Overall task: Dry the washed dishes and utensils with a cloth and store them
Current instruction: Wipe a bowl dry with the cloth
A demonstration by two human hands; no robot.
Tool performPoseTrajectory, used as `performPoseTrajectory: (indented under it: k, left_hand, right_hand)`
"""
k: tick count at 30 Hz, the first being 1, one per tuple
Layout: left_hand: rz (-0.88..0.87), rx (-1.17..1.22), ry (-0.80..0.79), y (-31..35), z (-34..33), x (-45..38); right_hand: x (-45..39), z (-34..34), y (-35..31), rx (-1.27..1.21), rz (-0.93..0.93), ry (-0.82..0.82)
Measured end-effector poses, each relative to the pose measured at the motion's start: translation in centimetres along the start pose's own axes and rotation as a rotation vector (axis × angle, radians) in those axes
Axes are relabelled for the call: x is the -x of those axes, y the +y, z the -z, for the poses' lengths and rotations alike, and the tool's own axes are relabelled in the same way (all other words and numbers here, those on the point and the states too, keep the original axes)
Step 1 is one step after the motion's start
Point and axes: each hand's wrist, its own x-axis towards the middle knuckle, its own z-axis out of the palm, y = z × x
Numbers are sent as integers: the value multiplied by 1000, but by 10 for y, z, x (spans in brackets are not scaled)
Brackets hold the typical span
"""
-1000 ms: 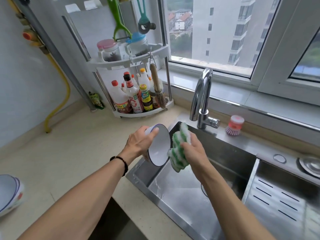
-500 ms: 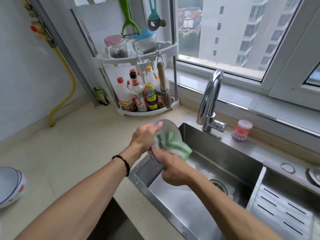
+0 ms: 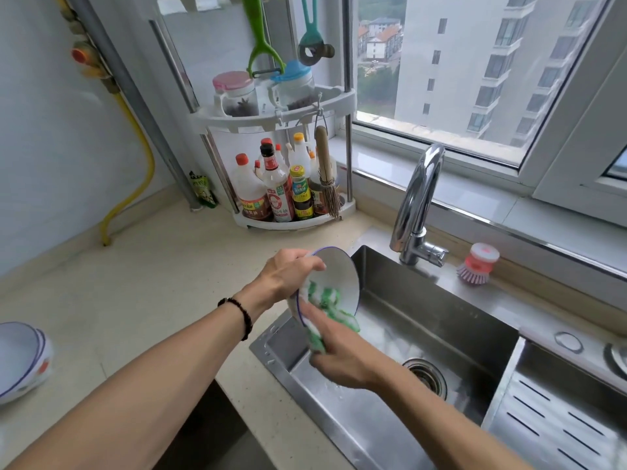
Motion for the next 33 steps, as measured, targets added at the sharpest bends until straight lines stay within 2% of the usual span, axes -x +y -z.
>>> performPoseTrajectory:
  k: [2,3,4,7,8,10,12,13,14,17,18,19,21,22,23,26,29,31,33]
  left_hand:
    - [29,-27,-89,1,8,1]
    - [25,-29,-97,1,9,0]
    - [15,-27,-71,2,8,-1]
    - [-33,-16,58,4,0,3]
    - [-30,-12,68,4,-1,3]
    - [5,8,24,1,3,3]
    - [46,40,-22,-3,6,5]
    - [56,63,-7,-4,5,7]
    - [59,99,28,-2,2,8]
    - [58,152,125,-1,-8,11]
    - [70,152,110,0,-7,12]
    - [88,152,59,-1,-5,12]
    - [139,147,-56,0,2,11]
    - [155,148,-82,0,4,10]
    - [161,171,-86,1,3,7]
    - [139,441,-101,0,-2,1]
    - [23,580,-59,-1,-23,8]
    - [-45,536,72,2,-43,17]
    - [-101,488,216,7,-46,16]
  right_hand:
    - [2,2,25,420,35,3]
    - [2,4,29,534,-6,6]
    - [-2,3,26,519,-32,28]
    - [-12,-3,-7,-23,-24,49]
    - [-9,-4,-13,-108,5,56]
    - [-3,-3,1,14,39,63]
    - [0,6,22,409,55,49]
    - [0,8,23,477,36,61]
    - [-3,6,20,427,14,83]
    - [-5,-1,-9,-128,3,112]
    - [-2,-2,-8,-171,27,97]
    - [2,-1,2,-91,49,74]
    - [4,6,24,321,100,75]
    - [3,9,32,479,142,116]
    - [1,11,38,529,169,170]
    - [-7,14,35,553,143,405]
    - [-17,25,9,486,-62,601]
    - [-25,23,-4,338,-233,666]
    - [-20,19,-12,48,-185,611]
